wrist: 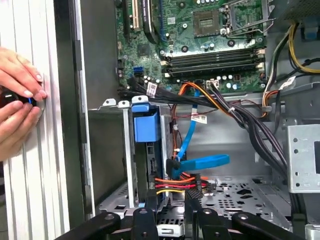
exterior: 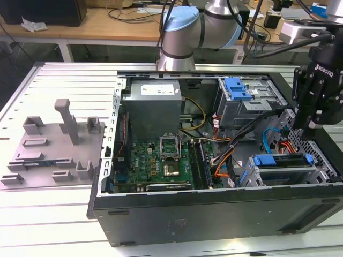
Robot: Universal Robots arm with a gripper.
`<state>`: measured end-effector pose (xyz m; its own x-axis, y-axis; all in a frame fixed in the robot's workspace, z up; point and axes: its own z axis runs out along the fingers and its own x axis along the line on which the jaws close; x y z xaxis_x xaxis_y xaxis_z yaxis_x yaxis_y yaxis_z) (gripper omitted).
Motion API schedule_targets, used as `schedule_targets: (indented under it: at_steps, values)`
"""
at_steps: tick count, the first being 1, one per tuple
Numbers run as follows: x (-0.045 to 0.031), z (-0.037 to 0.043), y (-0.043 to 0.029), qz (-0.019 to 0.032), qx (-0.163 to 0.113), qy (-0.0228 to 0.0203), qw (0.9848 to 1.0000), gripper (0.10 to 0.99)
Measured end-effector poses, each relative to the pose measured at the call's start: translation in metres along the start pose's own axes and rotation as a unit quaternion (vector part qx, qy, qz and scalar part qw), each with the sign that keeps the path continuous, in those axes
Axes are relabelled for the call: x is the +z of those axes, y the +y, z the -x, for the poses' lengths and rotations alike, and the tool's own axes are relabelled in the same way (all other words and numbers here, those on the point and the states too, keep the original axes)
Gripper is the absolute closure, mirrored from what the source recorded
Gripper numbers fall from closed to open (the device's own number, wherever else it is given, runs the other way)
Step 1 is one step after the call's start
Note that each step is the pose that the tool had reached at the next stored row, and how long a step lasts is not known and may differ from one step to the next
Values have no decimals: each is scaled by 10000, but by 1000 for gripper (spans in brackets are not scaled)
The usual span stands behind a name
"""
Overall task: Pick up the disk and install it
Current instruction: 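Insert the second disk wire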
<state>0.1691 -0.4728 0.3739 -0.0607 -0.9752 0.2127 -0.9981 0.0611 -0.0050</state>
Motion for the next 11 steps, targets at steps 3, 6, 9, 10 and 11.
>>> schedule_targets:
  at_steps: [3,6,9,10,11]
  values:
    - [-21,131,10,91,-21,322,9994,725]
    - [-30,181,15,232,-47,466,9986,725]
    - [-28,182,17,280,55,482,9984,725]
    - [-24,184,20,288,78,491,9983,725]
    - [-22,186,24,289,84,505,9983,725]
